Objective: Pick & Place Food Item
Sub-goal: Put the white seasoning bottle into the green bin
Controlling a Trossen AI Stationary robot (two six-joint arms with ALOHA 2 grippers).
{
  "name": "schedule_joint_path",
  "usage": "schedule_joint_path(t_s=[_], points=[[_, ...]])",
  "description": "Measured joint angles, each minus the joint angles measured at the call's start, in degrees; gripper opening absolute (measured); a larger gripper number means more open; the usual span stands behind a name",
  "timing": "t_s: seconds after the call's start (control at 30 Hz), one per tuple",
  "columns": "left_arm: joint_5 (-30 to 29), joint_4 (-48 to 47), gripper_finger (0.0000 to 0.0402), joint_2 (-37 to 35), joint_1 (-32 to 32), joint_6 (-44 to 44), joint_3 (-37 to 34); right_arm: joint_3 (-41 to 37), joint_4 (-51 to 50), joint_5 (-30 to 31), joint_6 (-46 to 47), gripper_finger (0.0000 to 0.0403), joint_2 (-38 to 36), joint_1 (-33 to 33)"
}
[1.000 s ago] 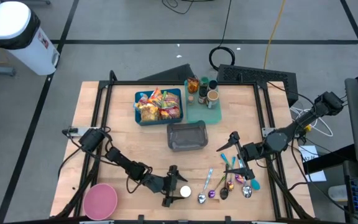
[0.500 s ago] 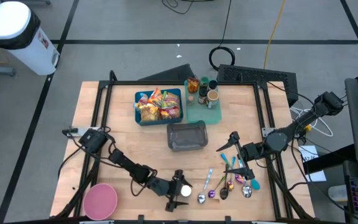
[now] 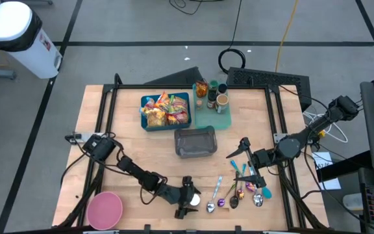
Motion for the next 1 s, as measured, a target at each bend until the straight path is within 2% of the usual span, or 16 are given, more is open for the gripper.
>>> schedule_joint_path(t_s=[0.13, 0.37, 0.47, 0.7, 0.87, 1.0], points=[[-0.34, -2.15, 0.0367, -0.1, -0.5, 4.1, 0.07, 0.0, 0.0, -0.02, 0.0, 0.0377, 0.0, 0.0], [-0.57, -2.69, 0.0354, -0.13, -0.62, 5.07, 0.07, -0.02, -0.02, -0.02, 0.0, 0.0377, 0.0, 0.0], [-0.45, -2.86, 0.0319, -0.13, -0.46, 5.4, 0.07, -0.02, -0.02, -0.02, 0.0, 0.0377, 0.0, 0.0], [-0.17, -2.86, 0.0202, -0.13, 0.07, 5.3, 0.07, -0.02, -0.04, -0.04, 0.0, 0.0377, 0.0, 0.0], [-0.49, -5.11, 0.0202, -2.63, 1.48, 1.53, -0.16, -0.04, -0.07, -0.04, 0.16, 0.0377, 0.0, 0.0], [-1.09, -12.18, 0.0202, -8.86, 3.37, -2.43, -0.18, -0.04, -0.13, -0.02, 0.44, 0.0377, 0.0, 0.0]])
